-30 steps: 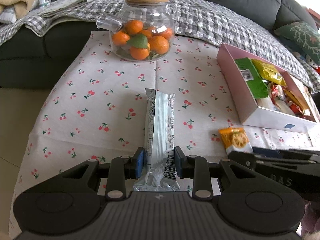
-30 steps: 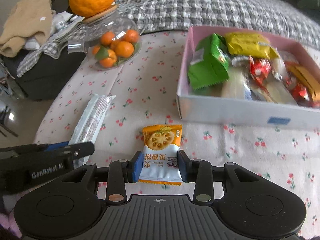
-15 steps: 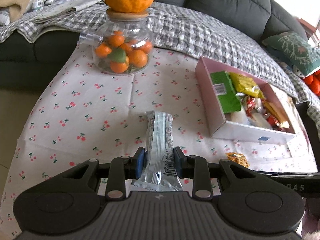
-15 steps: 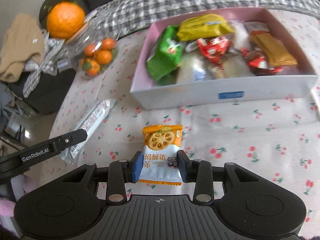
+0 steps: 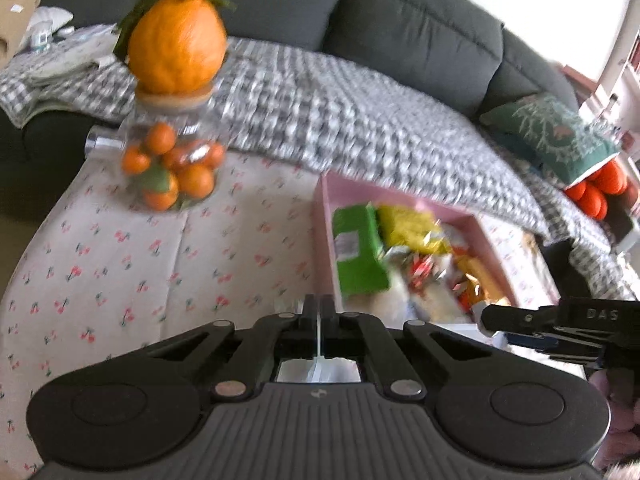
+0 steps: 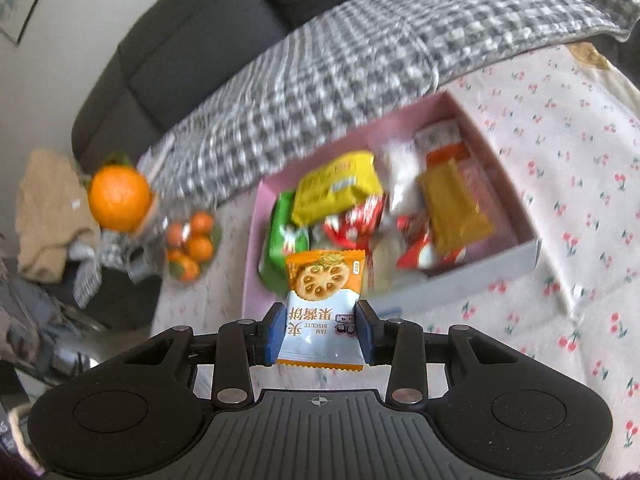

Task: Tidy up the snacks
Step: 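Carry the white bar and biscuit pack over the pink box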

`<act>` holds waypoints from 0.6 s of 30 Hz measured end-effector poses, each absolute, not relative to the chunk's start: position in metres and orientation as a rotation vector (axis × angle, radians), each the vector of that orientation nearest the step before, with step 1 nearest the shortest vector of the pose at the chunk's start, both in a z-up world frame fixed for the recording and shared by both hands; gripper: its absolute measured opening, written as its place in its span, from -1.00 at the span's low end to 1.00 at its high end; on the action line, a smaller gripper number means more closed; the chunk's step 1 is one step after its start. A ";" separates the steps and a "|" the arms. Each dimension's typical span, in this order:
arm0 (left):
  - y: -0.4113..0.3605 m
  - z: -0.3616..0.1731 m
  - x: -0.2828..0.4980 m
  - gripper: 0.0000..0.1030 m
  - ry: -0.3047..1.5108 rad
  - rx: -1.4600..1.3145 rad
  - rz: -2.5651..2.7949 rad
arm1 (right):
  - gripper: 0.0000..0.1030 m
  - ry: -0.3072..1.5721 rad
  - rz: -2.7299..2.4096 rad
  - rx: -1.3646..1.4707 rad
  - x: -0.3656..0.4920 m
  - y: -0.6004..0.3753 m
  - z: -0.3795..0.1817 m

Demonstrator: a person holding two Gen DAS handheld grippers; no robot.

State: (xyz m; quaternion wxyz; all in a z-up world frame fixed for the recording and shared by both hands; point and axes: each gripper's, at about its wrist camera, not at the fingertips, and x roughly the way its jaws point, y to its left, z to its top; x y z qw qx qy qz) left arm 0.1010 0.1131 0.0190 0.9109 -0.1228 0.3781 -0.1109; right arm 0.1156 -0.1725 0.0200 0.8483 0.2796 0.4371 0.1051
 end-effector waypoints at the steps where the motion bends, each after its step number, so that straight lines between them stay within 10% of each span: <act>1: 0.111 0.025 0.101 -0.99 0.761 -0.248 -0.234 | -0.29 0.912 0.220 0.600 0.118 -0.176 0.021; 5: 0.102 0.039 0.097 -0.90 0.747 -0.190 -0.230 | -0.29 0.896 0.205 0.629 0.127 -0.187 0.022; 12: 0.084 0.000 0.102 0.01 0.956 -0.069 -0.222 | -0.29 0.940 0.209 0.583 0.129 -0.184 0.016; 18: 0.074 -0.037 0.105 -0.11 1.105 -0.020 -0.207 | -0.29 0.958 0.222 0.564 0.127 -0.178 0.016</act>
